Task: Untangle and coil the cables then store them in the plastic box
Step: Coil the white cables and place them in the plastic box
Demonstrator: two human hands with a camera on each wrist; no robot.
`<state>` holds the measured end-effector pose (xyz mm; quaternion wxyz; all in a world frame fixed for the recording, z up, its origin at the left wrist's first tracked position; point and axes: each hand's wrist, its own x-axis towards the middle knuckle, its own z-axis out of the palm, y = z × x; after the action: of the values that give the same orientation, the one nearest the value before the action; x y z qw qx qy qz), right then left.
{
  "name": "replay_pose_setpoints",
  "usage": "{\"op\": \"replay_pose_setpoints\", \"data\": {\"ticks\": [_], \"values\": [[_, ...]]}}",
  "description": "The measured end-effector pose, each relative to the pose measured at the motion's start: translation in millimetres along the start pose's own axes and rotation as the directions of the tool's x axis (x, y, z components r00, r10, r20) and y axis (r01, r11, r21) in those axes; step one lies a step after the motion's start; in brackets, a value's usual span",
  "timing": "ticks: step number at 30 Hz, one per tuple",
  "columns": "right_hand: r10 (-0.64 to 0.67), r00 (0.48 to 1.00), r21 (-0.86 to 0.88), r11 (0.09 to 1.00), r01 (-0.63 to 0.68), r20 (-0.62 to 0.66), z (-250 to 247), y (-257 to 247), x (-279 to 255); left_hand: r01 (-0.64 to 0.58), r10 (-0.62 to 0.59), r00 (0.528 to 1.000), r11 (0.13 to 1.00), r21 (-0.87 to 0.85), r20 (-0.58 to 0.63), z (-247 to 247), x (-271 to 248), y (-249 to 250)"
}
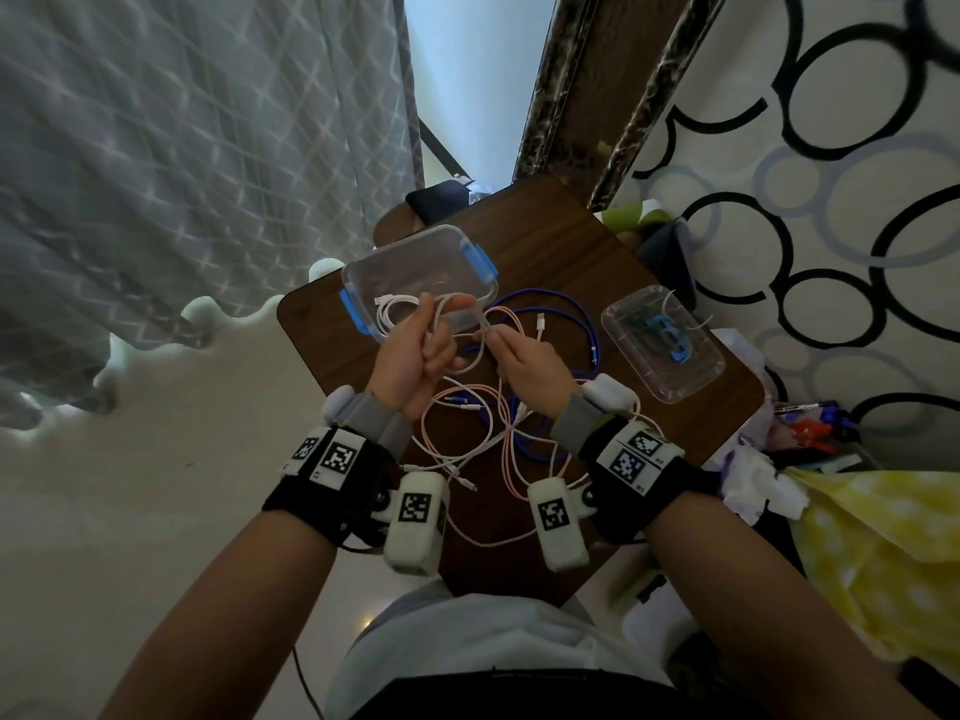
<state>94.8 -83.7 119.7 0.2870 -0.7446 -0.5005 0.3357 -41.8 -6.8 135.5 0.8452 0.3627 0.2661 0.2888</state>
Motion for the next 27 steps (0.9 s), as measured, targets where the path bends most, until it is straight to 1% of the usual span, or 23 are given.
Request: {"op": "replay_pose_setpoints", "data": {"ticks": [2, 4, 6, 7, 8, 9, 10, 11, 12, 13, 14, 15, 16, 17, 18, 21, 22, 23, 24, 25, 27], "values": [[0.047, 0.997, 0.072, 0.996, -0.051, 0.056, 6.0, 6.5, -2.2, 0.022, -0.019, 1.000, 0.990, -0.141, 0.017, -5.5, 2.2, 4.0], [0.095, 0.989, 0.173, 0.978, -0.115, 0.116, 15.0, 16.6, -5.8, 0.001, 0.000, 1.000, 0.974, -0.228, 0.005, -9.1, 6.0, 7.0], [0.126, 0.985, 0.211, 0.966, -0.149, 0.120, 22.7, 24.6, -8.2, -0.052, 0.037, 0.997, 0.972, -0.229, -0.068, -9.1, 10.1, 8.2], [0.137, 0.985, 0.180, 0.972, -0.153, 0.102, 24.7, 27.4, -7.9, -0.071, 0.050, 0.993, 0.975, -0.210, -0.104, -7.4, 11.6, 8.2], [0.138, 0.987, 0.097, 0.985, -0.146, 0.083, 24.4, 29.3, -7.3, -0.079, 0.055, 0.990, 0.981, -0.180, -0.132, -4.2, 12.2, 7.3], [0.127, 0.988, -0.032, 0.992, -0.125, 0.082, 23.0, 30.1, -7.0, -0.077, 0.058, 0.987, 0.989, -0.129, -0.147, -0.1, 12.4, 5.8], [0.108, 0.988, -0.182, 0.979, -0.087, 0.112, 21.0, 29.8, -7.3, -0.073, 0.066, 0.987, 0.997, -0.038, -0.146, 4.0, 12.3, 3.8], [0.087, 0.982, -0.321, 0.946, -0.029, 0.167, 19.3, 27.3, -8.7, -0.070, 0.083, 0.988, 0.992, 0.102, -0.131, 7.1, 11.4, 1.9], [0.060, 0.972, -0.424, 0.905, 0.043, 0.228, 18.0, 23.4, -10.5, -0.074, 0.103, 0.990, 0.960, 0.271, -0.093, 9.5, 10.5, 0.2], [0.014, 0.962, -0.480, 0.869, 0.123, 0.273, 17.0, 17.5, -12.6, -0.091, 0.116, 0.993, 0.901, 0.425, -0.032, 9.8, 9.7, -2.3], [-0.047, 0.957, -0.501, 0.844, 0.192, 0.287, 15.7, 11.6, -14.4, -0.117, 0.113, 0.993, 0.835, 0.538, 0.040, 9.4, 8.7, -4.5], [-0.117, 0.955, -0.500, 0.831, 0.244, 0.272, 13.8, 6.4, -15.5, -0.129, 0.092, 0.991, 0.779, 0.614, 0.092, 8.5, 7.4, -6.2], [-0.171, 0.955, -0.494, 0.826, 0.272, 0.240, 10.9, 2.6, -16.2, -0.127, 0.066, 0.991, 0.728, 0.674, 0.116, 5.8, 6.1, -7.3], [-0.202, 0.957, -0.485, 0.829, 0.280, 0.207, 7.1, 0.0, -16.8, -0.123, 0.042, 0.991, 0.670, 0.732, 0.129, 2.6, 5.0, -8.2], [-0.211, 0.959, -0.476, 0.835, 0.277, 0.188, 2.7, -1.0, -17.8, -0.122, 0.016, 0.990, 0.591, 0.797, 0.139, -1.1, 4.5, -9.3], [-0.198, 0.958, -0.500, 0.820, 0.277, 0.206, -10.3, -3.2, -18.7, -0.127, -0.080, 0.985, 0.261, 0.957, 0.153, -11.3, 4.8, -10.9], [-0.194, 0.960, -0.517, 0.811, 0.274, 0.204, -15.4, -3.7, -17.3, -0.117, -0.116, 0.983, 0.203, 0.972, 0.143, -11.9, 4.0, -10.3], [-0.189, 0.961, -0.522, 0.810, 0.268, 0.201, -21.1, -4.7, -15.0, -0.104, -0.150, 0.980, 0.190, 0.976, 0.134, -11.9, 3.3, -10.1], [-0.171, 0.962, -0.517, 0.816, 0.258, 0.211, -27.3, -4.8, -11.8, -0.089, -0.174, 0.977, 0.207, 0.974, 0.126, -10.9, 2.5, -9.7], [-0.162, 0.959, -0.506, 0.822, 0.261, 0.231, -33.5, -4.3, -8.4, -0.062, -0.193, 0.975, 0.237, 0.969, 0.110, -9.2, 1.6, -9.0], [-0.193, 0.944, -0.503, 0.808, 0.308, 0.268, -44.1, 0.6, -0.9, -0.001, -0.242, 0.966, 0.348, 0.937, 0.091, -10.0, 0.9, -8.2]]}}
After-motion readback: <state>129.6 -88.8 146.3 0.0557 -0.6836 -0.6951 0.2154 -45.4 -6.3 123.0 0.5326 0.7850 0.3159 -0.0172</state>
